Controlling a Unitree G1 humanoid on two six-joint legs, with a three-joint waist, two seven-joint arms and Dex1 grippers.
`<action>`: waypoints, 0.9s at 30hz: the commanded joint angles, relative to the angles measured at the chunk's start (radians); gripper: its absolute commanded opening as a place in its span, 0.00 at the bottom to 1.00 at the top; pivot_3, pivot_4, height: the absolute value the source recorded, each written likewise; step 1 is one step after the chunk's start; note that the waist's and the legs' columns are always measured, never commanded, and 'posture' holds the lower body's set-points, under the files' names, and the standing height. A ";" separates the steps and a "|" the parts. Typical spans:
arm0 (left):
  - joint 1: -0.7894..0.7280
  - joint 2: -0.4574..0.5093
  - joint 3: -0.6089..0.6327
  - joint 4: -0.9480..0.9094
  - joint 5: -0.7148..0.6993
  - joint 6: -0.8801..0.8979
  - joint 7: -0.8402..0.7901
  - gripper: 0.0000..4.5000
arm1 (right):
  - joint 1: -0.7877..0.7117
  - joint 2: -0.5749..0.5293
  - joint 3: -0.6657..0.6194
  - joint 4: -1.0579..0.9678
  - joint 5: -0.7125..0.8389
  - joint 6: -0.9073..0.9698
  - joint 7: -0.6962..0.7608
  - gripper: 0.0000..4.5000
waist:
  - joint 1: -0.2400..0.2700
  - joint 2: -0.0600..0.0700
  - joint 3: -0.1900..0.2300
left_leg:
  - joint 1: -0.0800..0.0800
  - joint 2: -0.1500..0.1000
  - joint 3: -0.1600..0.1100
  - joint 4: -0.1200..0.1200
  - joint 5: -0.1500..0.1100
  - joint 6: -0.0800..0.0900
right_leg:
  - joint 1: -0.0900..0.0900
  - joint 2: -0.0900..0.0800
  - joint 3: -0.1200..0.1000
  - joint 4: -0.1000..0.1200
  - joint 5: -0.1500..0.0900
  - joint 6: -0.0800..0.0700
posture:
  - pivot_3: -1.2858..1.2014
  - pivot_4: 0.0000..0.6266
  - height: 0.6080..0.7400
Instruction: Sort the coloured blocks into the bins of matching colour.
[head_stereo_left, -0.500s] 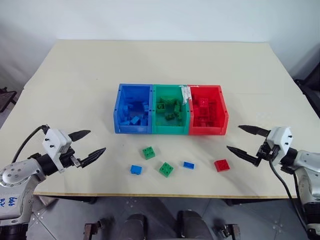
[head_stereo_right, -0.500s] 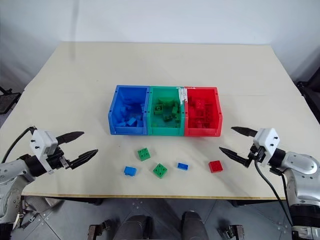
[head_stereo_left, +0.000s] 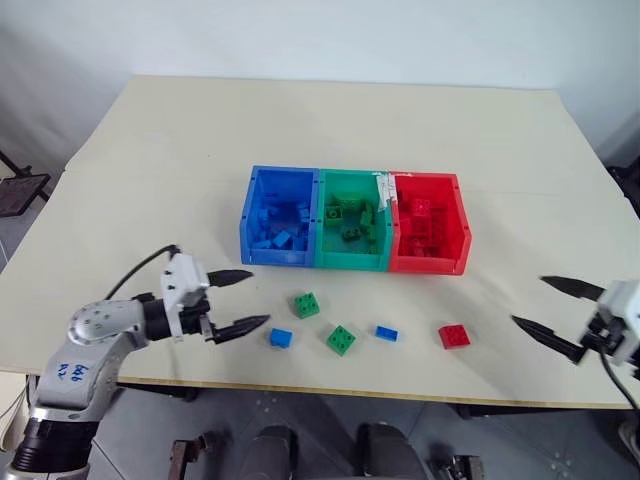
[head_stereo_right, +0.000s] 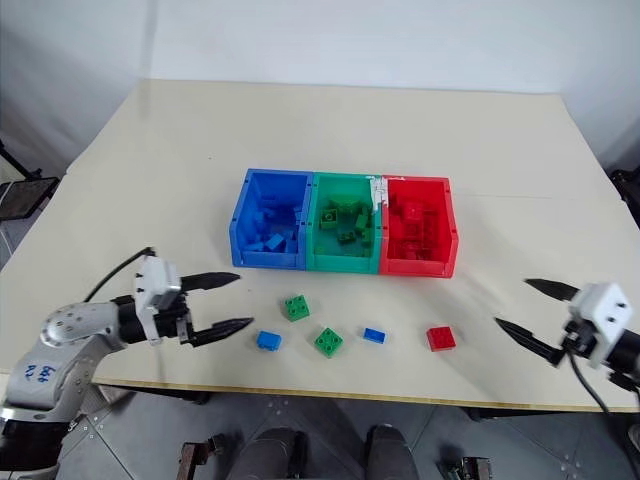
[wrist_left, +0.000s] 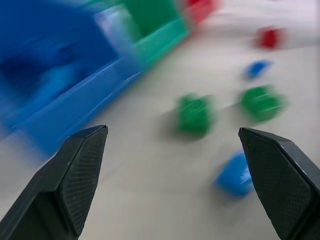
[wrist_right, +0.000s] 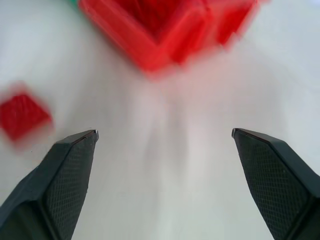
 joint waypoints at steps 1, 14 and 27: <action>-0.033 -0.019 -0.099 -0.050 0.026 -0.046 -0.054 0.99 | 0.033 -0.042 -0.031 0.053 -0.010 -0.094 0.079 1.00 | -0.008 0.000 0.000 | 0.001 0.000 0.000 0.000 0.000 0.000 | 0.000 0.000 0.000 0.000 0.000 0.000 | 0.52 0.24 1.00; 0.062 -0.004 0.019 -0.014 0.007 -0.127 -0.052 0.99 | -0.240 -0.045 0.338 -0.007 -0.043 0.072 0.271 1.00 | -0.035 0.001 0.000 | 0.003 0.005 0.003 0.002 0.001 -0.002 | 0.000 0.000 0.002 0.002 0.000 0.000 | 0.52 0.24 1.00; 0.230 -0.007 0.145 -0.106 -0.015 -0.141 0.000 1.00 | -0.516 0.029 0.567 0.253 -0.164 -0.092 0.376 0.57 | -0.011 0.001 0.000 | 0.000 0.002 -0.002 0.003 0.001 -0.001 | 0.001 -0.002 -0.002 0.000 0.001 -0.001 | 0.52 0.24 1.00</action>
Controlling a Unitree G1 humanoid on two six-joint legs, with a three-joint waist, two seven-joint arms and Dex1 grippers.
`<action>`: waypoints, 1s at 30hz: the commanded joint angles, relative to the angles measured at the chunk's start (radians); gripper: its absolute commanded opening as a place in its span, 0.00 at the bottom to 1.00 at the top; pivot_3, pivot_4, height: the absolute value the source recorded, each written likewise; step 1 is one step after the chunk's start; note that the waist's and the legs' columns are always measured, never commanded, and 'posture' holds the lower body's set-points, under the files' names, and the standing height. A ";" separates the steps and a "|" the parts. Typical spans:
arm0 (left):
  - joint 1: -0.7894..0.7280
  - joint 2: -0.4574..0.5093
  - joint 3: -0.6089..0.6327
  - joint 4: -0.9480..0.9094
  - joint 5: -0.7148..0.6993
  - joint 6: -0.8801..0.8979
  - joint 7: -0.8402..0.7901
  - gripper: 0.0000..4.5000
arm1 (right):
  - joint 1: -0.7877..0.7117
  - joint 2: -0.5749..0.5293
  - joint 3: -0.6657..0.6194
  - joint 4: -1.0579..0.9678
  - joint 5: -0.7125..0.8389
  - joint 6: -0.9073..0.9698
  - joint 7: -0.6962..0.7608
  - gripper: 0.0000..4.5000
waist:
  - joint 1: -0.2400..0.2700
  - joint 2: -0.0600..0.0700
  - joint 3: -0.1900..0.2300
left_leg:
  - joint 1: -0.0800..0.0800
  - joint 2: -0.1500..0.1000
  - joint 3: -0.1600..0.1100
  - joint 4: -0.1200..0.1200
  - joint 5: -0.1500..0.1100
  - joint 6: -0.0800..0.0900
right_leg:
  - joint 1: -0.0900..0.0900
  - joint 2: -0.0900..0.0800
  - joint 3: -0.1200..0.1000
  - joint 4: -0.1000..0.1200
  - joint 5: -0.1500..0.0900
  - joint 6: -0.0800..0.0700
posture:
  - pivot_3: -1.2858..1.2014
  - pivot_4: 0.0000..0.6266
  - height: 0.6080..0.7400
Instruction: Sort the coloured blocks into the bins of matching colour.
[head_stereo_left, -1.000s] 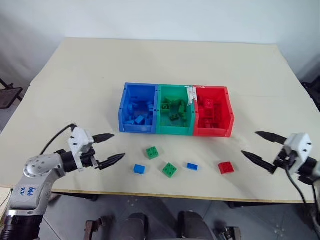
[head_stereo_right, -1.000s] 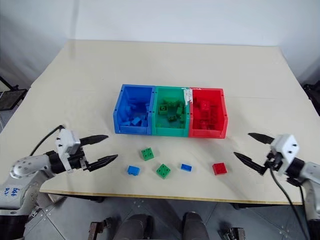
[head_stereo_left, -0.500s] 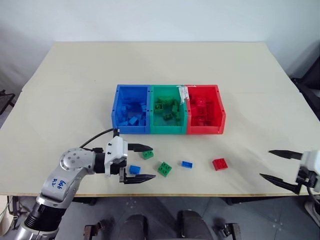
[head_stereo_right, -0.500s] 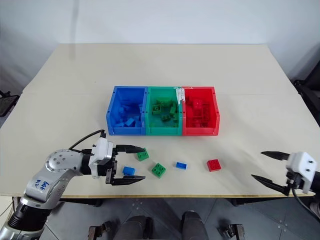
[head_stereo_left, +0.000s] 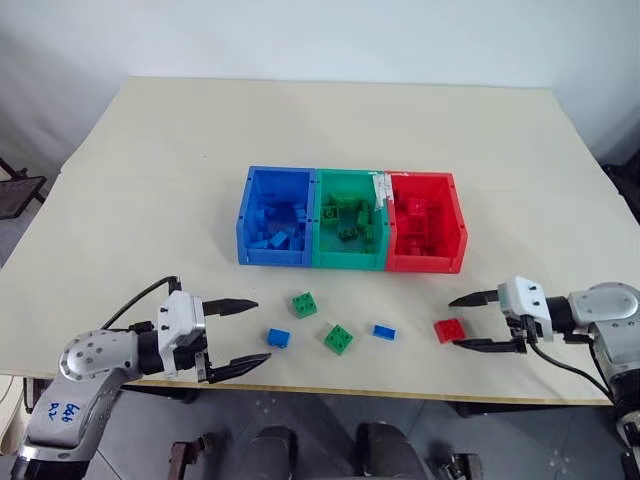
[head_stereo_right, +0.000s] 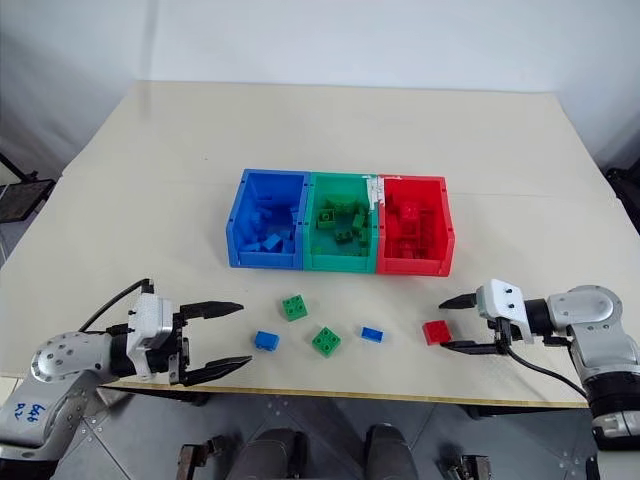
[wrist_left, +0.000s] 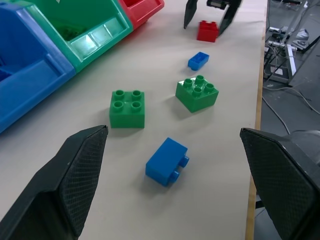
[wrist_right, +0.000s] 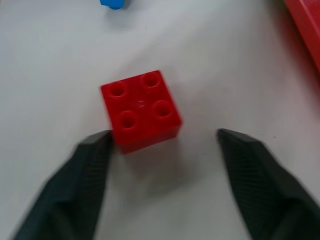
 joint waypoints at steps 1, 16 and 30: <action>0.007 -0.003 0.027 -0.045 -0.017 -0.013 0.019 1.00 | -0.007 0.008 0.006 0.019 0.006 -0.032 0.056 0.48 | -0.001 0.000 0.000 | 0.000 0.000 0.000 0.000 0.000 0.000 | 0.000 0.000 0.000 0.000 0.000 0.000 | 0.52 0.24 1.00; 0.031 -0.029 0.065 -0.039 -0.015 -0.018 0.089 1.00 | -0.060 0.040 -0.117 -0.259 0.187 0.315 -0.110 0.07 | 0.003 0.000 0.000 | 0.000 0.001 0.000 -0.001 0.000 -0.001 | -0.001 0.000 0.000 0.001 0.000 0.000 | 0.52 0.24 1.00; -0.073 -0.045 -0.055 -0.011 0.010 -0.016 0.068 1.00 | 0.198 -0.026 -0.144 -0.507 0.210 0.505 -0.144 0.86 | 0.004 0.000 0.000 | -0.002 -0.001 -0.001 -0.001 -0.001 0.000 | -0.001 0.000 -0.002 0.000 0.000 0.000 | 0.52 0.24 1.00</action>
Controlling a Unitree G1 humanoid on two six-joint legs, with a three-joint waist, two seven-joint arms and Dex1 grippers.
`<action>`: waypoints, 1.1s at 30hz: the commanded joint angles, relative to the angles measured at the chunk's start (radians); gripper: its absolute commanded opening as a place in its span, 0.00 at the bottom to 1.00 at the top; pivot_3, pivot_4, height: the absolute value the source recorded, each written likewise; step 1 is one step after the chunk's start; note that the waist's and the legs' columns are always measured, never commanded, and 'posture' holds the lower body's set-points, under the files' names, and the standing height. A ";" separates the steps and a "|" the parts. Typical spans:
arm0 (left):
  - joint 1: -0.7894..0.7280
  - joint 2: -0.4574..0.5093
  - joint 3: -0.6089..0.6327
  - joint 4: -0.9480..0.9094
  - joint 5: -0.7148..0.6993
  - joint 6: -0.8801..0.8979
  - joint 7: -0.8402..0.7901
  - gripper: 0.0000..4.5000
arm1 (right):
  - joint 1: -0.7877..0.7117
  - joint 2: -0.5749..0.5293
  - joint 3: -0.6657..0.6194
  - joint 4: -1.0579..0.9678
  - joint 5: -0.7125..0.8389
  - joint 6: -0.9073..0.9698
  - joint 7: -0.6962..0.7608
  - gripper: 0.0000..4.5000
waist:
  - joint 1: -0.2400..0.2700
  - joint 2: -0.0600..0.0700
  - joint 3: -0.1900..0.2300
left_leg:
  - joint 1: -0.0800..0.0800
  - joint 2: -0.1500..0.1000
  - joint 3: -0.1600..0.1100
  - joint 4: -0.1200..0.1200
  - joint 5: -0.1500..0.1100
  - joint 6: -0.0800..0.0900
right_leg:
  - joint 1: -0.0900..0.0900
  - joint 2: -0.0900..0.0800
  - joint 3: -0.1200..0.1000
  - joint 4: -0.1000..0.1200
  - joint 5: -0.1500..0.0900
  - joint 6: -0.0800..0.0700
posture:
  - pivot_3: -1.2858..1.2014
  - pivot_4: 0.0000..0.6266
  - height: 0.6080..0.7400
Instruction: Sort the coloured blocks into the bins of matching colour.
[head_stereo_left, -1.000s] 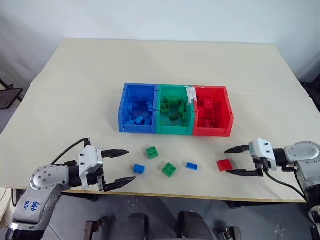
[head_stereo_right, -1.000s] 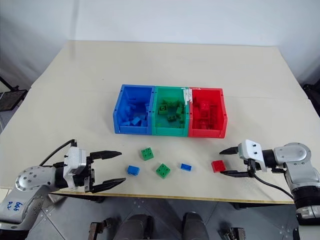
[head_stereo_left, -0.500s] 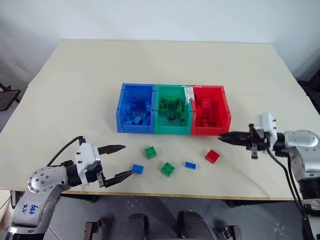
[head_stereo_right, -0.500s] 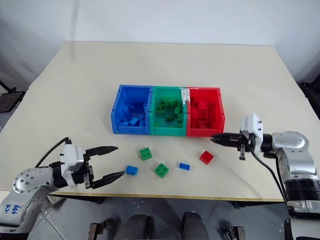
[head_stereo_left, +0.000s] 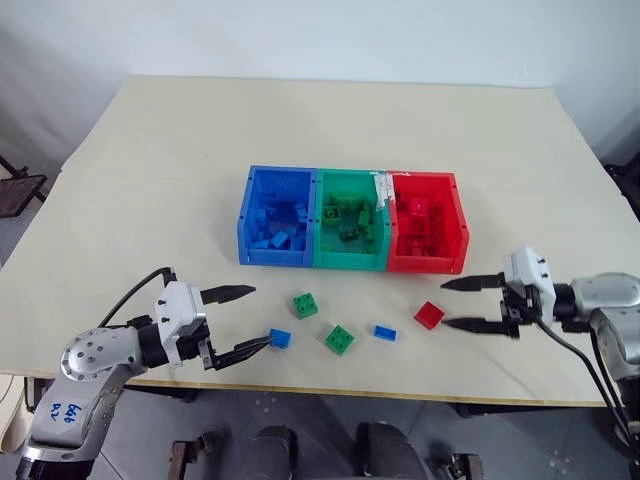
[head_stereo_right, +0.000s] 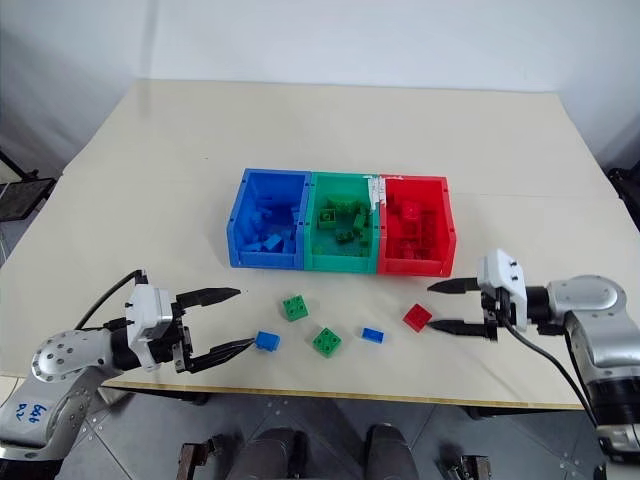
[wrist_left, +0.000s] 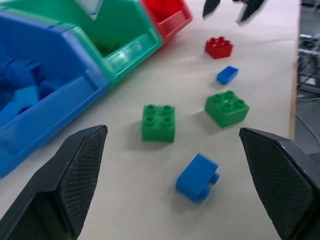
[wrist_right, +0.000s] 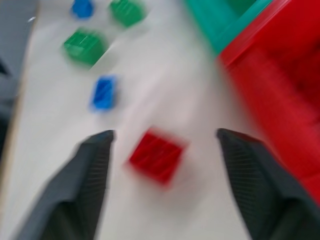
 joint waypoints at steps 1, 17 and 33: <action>-0.032 -0.009 -0.034 0.002 0.002 -0.011 -0.014 1.00 | 0.060 0.005 -0.046 -0.110 0.037 0.050 -0.057 0.86 | 0.000 0.000 0.000 | 0.000 0.000 0.000 0.000 0.000 0.000 | 0.000 0.000 0.000 0.000 0.000 0.000 | 0.52 0.24 1.00; -0.078 0.003 -0.060 0.002 -0.016 0.022 -0.045 1.00 | 0.170 0.148 -0.003 -0.199 -0.071 0.067 -0.340 0.59 | -0.002 0.000 0.000 | 0.001 0.000 0.000 0.000 0.000 -0.001 | 0.000 0.001 0.001 0.001 0.000 0.000 | 0.52 0.24 1.00; 0.006 -0.012 0.061 0.021 -0.015 -0.023 0.013 1.00 | -0.223 0.262 -0.055 -0.088 -0.063 0.044 -0.544 0.32 | -0.007 0.000 0.000 | 0.002 0.001 0.001 -0.001 0.001 -0.001 | -0.001 0.001 0.002 0.002 0.000 0.000 | 0.52 0.24 1.00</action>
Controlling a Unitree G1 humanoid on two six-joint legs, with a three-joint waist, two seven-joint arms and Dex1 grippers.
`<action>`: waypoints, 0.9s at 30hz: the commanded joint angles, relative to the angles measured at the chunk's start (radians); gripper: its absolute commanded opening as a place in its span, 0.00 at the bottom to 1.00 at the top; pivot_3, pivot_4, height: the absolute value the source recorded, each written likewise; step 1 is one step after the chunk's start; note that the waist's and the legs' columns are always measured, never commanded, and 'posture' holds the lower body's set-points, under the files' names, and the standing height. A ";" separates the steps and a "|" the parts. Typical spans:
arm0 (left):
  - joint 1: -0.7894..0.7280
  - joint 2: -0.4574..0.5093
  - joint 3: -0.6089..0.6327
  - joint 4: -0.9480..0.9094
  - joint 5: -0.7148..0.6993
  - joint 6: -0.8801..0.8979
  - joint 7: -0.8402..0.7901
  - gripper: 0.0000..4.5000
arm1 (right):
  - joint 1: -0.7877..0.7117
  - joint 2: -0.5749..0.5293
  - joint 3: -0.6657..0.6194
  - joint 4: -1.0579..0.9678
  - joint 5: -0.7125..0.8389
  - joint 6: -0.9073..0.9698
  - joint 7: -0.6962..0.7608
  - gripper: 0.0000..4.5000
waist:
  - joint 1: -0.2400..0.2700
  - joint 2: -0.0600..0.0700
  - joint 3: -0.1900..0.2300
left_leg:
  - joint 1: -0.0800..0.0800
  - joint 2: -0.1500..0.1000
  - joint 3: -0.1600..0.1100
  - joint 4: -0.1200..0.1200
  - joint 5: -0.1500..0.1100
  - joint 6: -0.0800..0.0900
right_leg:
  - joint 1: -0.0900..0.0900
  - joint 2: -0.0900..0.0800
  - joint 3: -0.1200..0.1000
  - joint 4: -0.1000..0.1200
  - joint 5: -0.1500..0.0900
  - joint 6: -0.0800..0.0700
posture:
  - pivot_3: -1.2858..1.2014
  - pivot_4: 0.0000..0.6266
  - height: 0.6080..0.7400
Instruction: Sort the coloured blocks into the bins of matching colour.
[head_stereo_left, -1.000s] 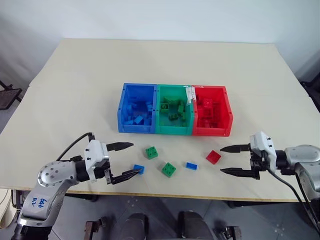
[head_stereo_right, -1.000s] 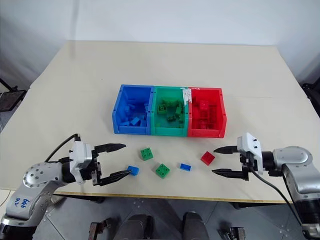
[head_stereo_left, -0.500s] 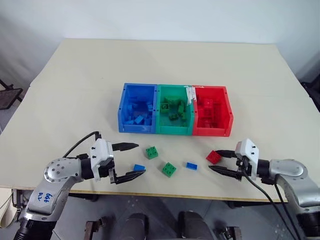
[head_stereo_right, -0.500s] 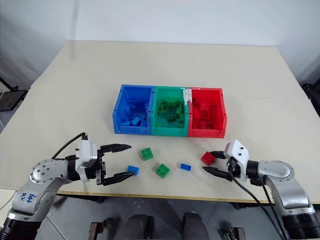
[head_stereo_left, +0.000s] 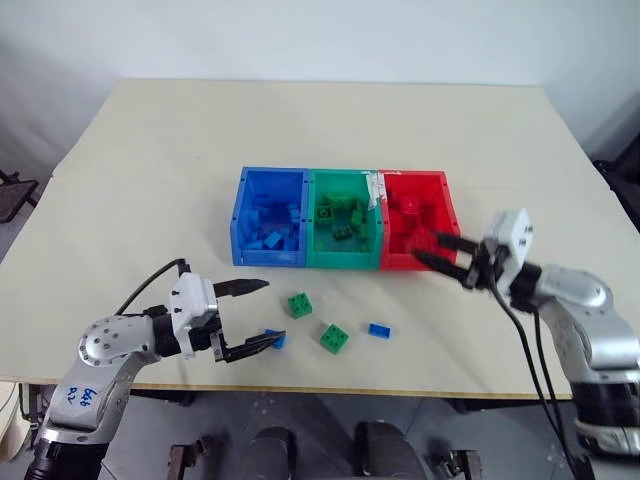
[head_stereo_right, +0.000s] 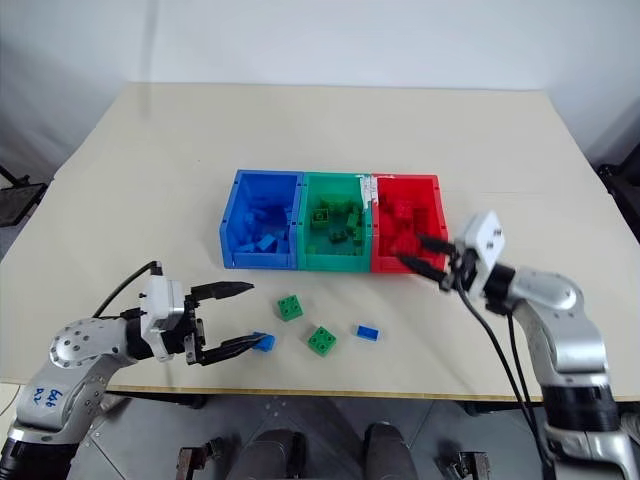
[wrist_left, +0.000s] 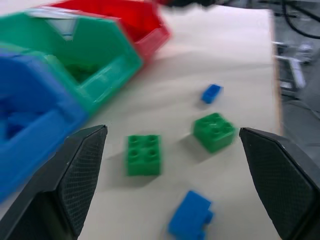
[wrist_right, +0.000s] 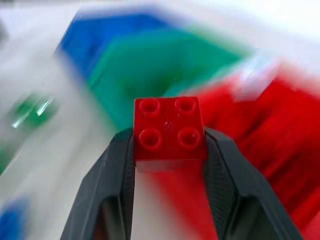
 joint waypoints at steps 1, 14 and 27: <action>0.056 0.010 0.065 -0.009 -0.004 -0.020 0.016 1.00 | -0.081 0.003 0.027 0.116 -0.116 -0.064 -0.078 0.32 | 0.003 0.000 0.000 | 0.000 0.000 0.000 -0.001 0.000 0.000 | 0.000 0.000 0.000 0.000 0.000 0.000 | 0.52 0.24 1.00; 0.031 0.039 0.073 -0.013 -0.028 0.009 -0.008 1.00 | -0.036 -0.043 -0.076 0.188 -0.035 -0.204 0.079 0.99 | 0.008 0.000 0.000 | -0.003 -0.002 -0.003 -0.001 -0.001 0.002 | 0.000 0.000 -0.003 0.001 0.000 0.000 | 0.52 0.24 1.00; -0.173 0.006 -0.137 0.131 0.064 -0.064 -0.125 1.00 | 0.385 -0.297 -0.258 0.262 -0.036 -0.412 0.384 0.99 | -0.003 0.000 0.000 | 0.002 -0.001 0.006 0.000 -0.001 0.004 | 0.003 0.002 -0.001 -0.002 0.001 0.002 | 0.52 0.24 1.00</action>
